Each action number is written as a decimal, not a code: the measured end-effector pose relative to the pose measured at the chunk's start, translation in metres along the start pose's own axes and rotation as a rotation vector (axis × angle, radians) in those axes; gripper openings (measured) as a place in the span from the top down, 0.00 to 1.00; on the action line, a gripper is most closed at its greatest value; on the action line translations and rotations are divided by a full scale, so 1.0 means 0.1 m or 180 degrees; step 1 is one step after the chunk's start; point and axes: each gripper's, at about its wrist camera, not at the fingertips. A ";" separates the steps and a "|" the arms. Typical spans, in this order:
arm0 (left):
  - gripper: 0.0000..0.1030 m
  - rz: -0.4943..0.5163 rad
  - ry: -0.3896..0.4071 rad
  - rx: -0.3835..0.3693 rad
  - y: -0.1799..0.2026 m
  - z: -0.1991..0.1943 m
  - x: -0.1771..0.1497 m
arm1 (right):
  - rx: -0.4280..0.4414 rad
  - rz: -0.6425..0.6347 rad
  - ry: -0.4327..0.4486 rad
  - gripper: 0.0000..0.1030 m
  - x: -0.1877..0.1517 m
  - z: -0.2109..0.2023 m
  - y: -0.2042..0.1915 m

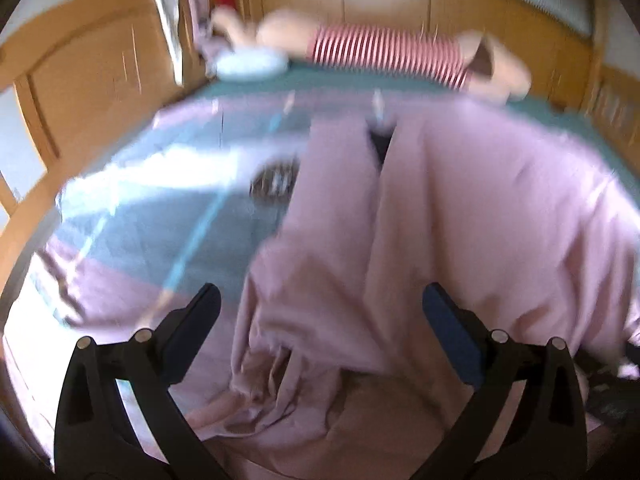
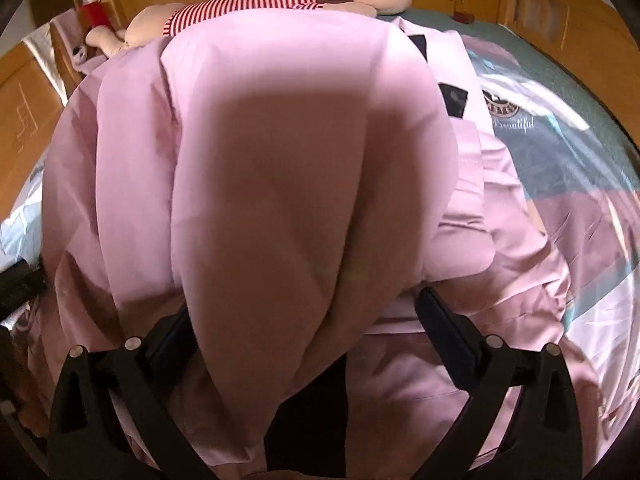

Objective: Fold large clothes

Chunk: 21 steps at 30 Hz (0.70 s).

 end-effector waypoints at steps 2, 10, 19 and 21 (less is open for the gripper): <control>0.02 0.0179 0.0056 -0.0088 0.11 -0.05 -0.01 | -0.0033 -0.0020 0.0019 0.01 -0.01 0.01 -0.03; 0.02 0.0684 -0.0576 0.0097 0.45 0.47 -0.17 | -0.0070 -0.0022 0.0010 0.01 -0.03 0.06 0.01; 0.02 0.0614 -0.0596 0.0025 0.40 0.50 -0.18 | -0.0454 0.0083 0.0382 0.01 -0.05 -0.16 0.09; 0.02 0.0628 -0.0553 0.0081 0.40 0.44 -0.16 | -0.0261 0.0131 0.0123 0.01 -0.07 0.03 0.11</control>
Point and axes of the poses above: each gripper's, at about its wrist camera, not at the fingertips, and z roughly the way its jaws point, y to its right, x to its top, and after that the axes turned 13 degrees about -y, right-handed
